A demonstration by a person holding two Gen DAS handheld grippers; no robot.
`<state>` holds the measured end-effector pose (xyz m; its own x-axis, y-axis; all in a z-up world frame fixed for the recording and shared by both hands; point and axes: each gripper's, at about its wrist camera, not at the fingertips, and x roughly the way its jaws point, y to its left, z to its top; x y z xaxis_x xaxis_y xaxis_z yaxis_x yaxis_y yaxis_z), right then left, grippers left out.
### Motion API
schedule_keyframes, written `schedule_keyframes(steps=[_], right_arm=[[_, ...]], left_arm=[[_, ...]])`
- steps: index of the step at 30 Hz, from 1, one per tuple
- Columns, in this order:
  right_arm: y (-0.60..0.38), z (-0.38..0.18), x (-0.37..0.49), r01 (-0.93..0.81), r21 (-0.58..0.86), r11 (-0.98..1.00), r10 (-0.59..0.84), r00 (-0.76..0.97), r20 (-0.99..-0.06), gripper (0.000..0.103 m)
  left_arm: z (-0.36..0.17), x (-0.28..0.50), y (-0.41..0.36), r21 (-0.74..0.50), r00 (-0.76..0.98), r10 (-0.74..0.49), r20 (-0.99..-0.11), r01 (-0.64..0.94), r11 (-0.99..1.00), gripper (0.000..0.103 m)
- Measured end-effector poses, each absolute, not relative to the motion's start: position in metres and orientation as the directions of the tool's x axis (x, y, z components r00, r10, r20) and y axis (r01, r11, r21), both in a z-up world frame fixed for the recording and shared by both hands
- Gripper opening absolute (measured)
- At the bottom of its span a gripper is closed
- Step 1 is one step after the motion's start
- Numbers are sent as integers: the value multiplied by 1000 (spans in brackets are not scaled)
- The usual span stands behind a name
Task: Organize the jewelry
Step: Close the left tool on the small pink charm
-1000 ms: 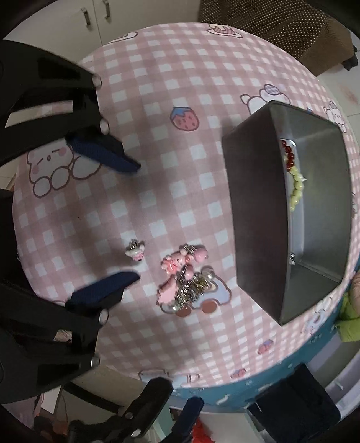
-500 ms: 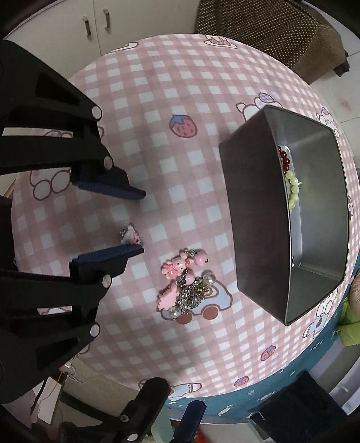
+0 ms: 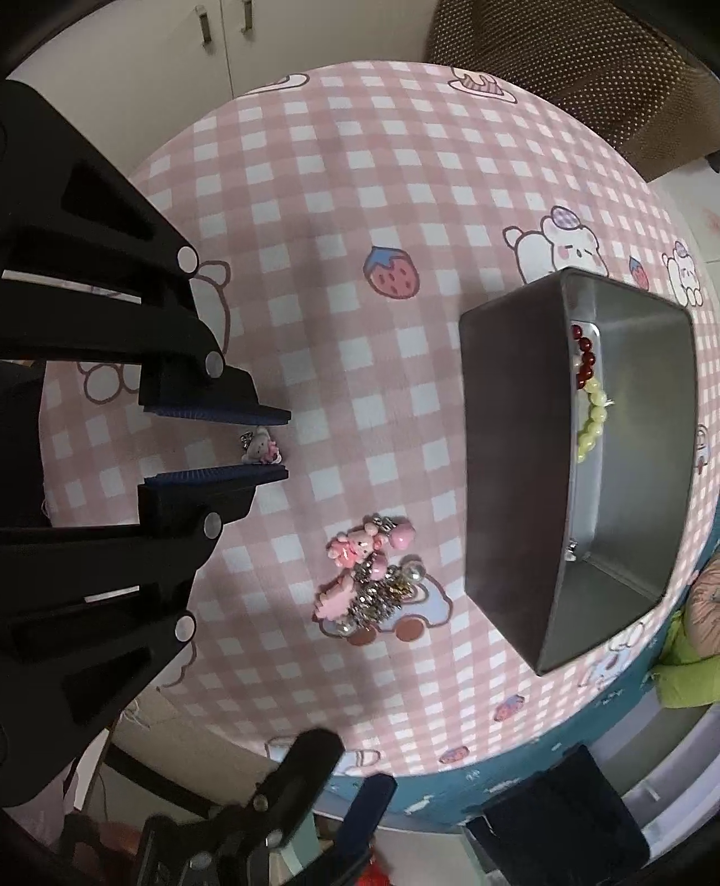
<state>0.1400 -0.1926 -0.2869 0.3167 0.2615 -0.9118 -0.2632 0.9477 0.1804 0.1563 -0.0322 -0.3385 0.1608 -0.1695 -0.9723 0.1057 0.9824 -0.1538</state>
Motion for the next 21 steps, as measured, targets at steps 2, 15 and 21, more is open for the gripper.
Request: schedule_keyframes(steps=[2, 15, 21], right_arm=[[-190, -288, 142, -270, 198, 942, 280, 312, -908, 80], [-139, -285, 152, -433, 323, 841, 463, 271, -844, 49], [-112, -305, 155, -464, 323, 825, 450, 191, -872, 31]], left_arm=[[-333, 158, -27, -176, 171, -191, -967, 97, 980, 15], [-301, 167, 8, -206, 222, -221, -950, 85, 975, 14], [-301, 166, 23, -224, 214, -232, -949, 65, 973, 15]])
